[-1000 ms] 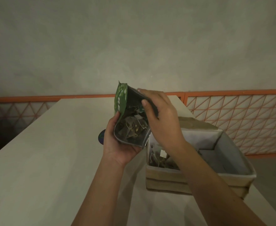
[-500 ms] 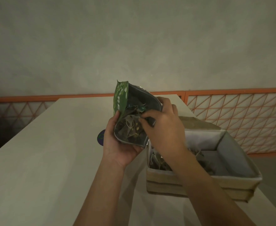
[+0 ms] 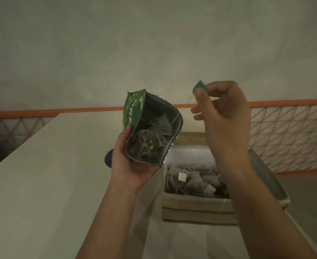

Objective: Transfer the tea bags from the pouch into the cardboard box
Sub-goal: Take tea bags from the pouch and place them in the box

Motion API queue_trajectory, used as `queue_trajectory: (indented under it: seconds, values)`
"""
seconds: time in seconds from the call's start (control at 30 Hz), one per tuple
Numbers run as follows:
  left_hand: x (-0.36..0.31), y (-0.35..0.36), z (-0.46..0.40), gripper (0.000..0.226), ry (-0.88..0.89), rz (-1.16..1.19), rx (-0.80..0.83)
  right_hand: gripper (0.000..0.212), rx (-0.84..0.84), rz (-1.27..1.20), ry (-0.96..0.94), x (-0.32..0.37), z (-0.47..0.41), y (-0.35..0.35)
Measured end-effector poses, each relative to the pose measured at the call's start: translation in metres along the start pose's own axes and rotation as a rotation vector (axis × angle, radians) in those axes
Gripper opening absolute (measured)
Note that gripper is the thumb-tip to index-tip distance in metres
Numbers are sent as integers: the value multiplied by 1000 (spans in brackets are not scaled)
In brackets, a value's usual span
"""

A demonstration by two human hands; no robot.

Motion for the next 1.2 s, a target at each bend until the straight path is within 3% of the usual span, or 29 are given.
queue_trajectory:
  seconds: [0.13, 0.33, 0.6, 0.93, 1.13, 1.2]
  values:
    - [0, 2, 0, 51, 17, 17, 4, 11, 32, -164, 73, 4, -7, -13]
    - [3, 7, 2, 51, 17, 20, 45, 12, 139, -79, 180, -9, -14, -31]
    - [6, 6, 1, 46, 11, 19, 33, 6, 343, 491, 367, -77, 19, -59]
    - [5, 11, 4, 54, 2, 16, 41, 18, 353, 391, 105, -51, 38, -3]
    - [2, 9, 5, 53, 20, -4, 47, 44, 461, 851, 47, -61, 50, 43]
    - [2, 8, 5, 52, 19, -10, 38, 41, 475, 974, 41, -62, 50, 49]
Point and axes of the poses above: each hand's wrist, its own z-axis away from the middle knuckle, its own y-axis out of the palm, x = y × z, the point moved 7 cm from there along -z, towards the middle knuckle, and after that the axes turned 1 degree about y, right-handed, at the moved point
